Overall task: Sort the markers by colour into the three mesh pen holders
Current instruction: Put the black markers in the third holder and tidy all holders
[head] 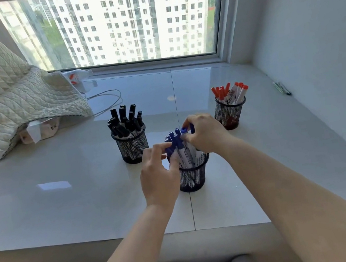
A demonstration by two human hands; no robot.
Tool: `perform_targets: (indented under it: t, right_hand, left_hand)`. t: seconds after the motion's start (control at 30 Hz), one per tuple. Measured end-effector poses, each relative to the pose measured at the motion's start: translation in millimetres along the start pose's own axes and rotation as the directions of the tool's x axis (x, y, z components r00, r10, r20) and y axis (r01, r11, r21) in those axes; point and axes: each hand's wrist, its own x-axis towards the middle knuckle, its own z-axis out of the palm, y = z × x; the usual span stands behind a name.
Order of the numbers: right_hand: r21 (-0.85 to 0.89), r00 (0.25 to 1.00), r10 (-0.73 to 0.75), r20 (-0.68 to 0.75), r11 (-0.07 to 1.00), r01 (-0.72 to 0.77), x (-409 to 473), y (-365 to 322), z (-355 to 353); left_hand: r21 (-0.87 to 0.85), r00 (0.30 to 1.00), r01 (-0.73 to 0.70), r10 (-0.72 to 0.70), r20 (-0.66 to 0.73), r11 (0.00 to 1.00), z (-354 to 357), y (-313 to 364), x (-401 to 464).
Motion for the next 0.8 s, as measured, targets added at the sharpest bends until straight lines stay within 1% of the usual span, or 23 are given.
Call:
perform_targets:
  t: [0.07, 0.17, 0.23, 0.27, 0.33, 0.4, 0.47, 0.5, 0.53, 0.57, 0.6, 0.63, 0.73, 0.8]
  right_hand:
    - [0.139, 0.996, 0.001, -0.089, 0.99, 0.011, -1.4, -1.2, -5.6]
    - [0.369, 0.952, 0.053, -0.303, 0.927, 0.066, -6.7, -3.3, -21.8]
    - [0.564, 0.902, 0.171, -0.395, 0.821, 0.091, -9.7, -2.4, -35.5]
    - [0.668, 0.875, 0.257, -0.41, 0.738, 0.097, -11.1, -0.8, -42.0]
    - [0.844, 0.829, 0.424, -0.365, 0.527, 0.101, -14.6, 4.3, -51.1]
    - [0.961, 0.815, 0.531, -0.233, 0.254, 0.109, -18.5, 9.9, -54.8]
    - [0.994, 0.836, 0.543, -0.083, -0.01, 0.105, -23.5, 14.8, -53.7]
    - [0.992, 0.853, 0.521, -0.024, -0.091, 0.083, -26.3, 18.0, -51.2]
    - [0.991, 0.871, 0.49, 0.02, -0.127, 0.049, -29.7, 20.1, -48.0]
    - [0.993, 0.889, 0.456, 0.046, -0.122, 0.011, -33.5, 21.9, -44.0]
    - [0.996, 0.905, 0.421, 0.06, -0.089, -0.024, -37.1, 23.5, -39.5]
    - [0.998, 0.917, 0.395, 0.059, -0.035, -0.049, -40.0, 24.7, -35.1]
    - [0.982, 0.937, 0.35, 0.008, 0.172, -0.072, -45.8, 25.0, -24.0]
    - [0.929, 0.944, 0.33, -0.022, 0.354, -0.102, -47.5, 21.3, -17.8]
  left_hand:
    - [-0.042, 1.0, 0.024, -0.023, 0.002, 0.999, 2.1, -1.7, -0.8]
    - [-0.162, 0.996, 0.082, -0.074, 0.053, 0.983, 6.2, -4.6, -7.1]
    - [-0.234, 0.986, 0.141, -0.115, 0.119, 0.962, 10.8, -5.7, -10.5]
    - [-0.261, 0.978, 0.177, -0.14, 0.156, 0.949, 13.8, -6.4, -11.5]
    - [-0.274, 0.962, 0.224, -0.166, 0.217, 0.935, 18.9, -8.0, -14.2]
    - [-0.253, 0.957, 0.226, -0.165, 0.239, 0.941, 23.0, -10.0, -14.5]
    - [-0.249, 0.952, 0.24, -0.178, 0.248, 0.938, 25.7, -10.9, -12.5]
    - [-0.248, 0.949, 0.25, -0.185, 0.256, 0.936, 26.4, -11.5, -11.8]
    - [-0.244, 0.946, 0.255, -0.189, 0.263, 0.936, 26.6, -12.1, -11.7]
    - [-0.24, 0.945, 0.253, -0.187, 0.267, 0.937, 26.1, -12.9, -12.0]
    - [-0.237, 0.946, 0.25, -0.185, 0.267, 0.939, 25.7, -13.5, -12.3]
    - [-0.236, 0.946, 0.25, -0.184, 0.267, 0.939, 25.1, -13.9, -12.5]
    - [-0.216, 0.944, 0.25, -0.189, 0.269, 0.944, 26.2, -14.4, -10.6]
    - [-0.206, 0.946, 0.242, -0.184, 0.265, 0.948, 25.6, -14.0, -9.9]
